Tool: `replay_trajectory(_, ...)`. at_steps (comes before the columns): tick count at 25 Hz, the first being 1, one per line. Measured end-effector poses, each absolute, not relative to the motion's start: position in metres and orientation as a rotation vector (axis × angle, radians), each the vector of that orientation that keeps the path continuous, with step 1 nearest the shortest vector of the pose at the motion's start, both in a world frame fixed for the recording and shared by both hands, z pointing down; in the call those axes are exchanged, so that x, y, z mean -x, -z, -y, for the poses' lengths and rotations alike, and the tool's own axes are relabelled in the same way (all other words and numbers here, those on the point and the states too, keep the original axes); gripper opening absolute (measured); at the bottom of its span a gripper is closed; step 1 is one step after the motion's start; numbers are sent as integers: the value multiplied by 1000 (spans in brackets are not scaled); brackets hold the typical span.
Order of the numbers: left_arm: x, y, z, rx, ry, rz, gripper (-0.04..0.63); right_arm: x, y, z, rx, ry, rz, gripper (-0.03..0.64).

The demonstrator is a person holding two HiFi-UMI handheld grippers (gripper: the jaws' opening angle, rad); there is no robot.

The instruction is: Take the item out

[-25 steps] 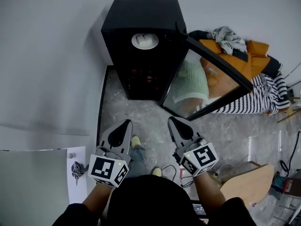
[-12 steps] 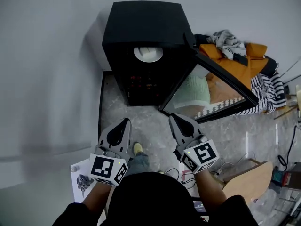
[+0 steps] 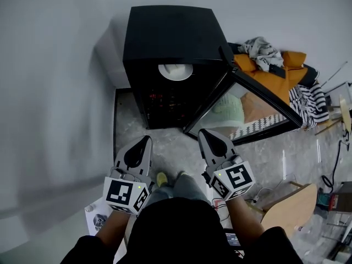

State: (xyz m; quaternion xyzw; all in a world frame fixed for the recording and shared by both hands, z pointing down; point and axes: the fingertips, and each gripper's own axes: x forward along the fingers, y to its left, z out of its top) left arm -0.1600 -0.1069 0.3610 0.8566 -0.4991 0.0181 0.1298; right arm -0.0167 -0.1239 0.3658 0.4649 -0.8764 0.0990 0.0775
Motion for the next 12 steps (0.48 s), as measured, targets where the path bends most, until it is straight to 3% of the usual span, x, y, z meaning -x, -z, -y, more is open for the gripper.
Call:
replay_trajectory(6,173,-358,118,-2483,-39,1475,8,27,-364,141,-1395,-265,2625,8)
replay_trajectory(12,179,-356,140,-2473,-47,1510,8,28,-367,169,-1388,-297,2642,51)
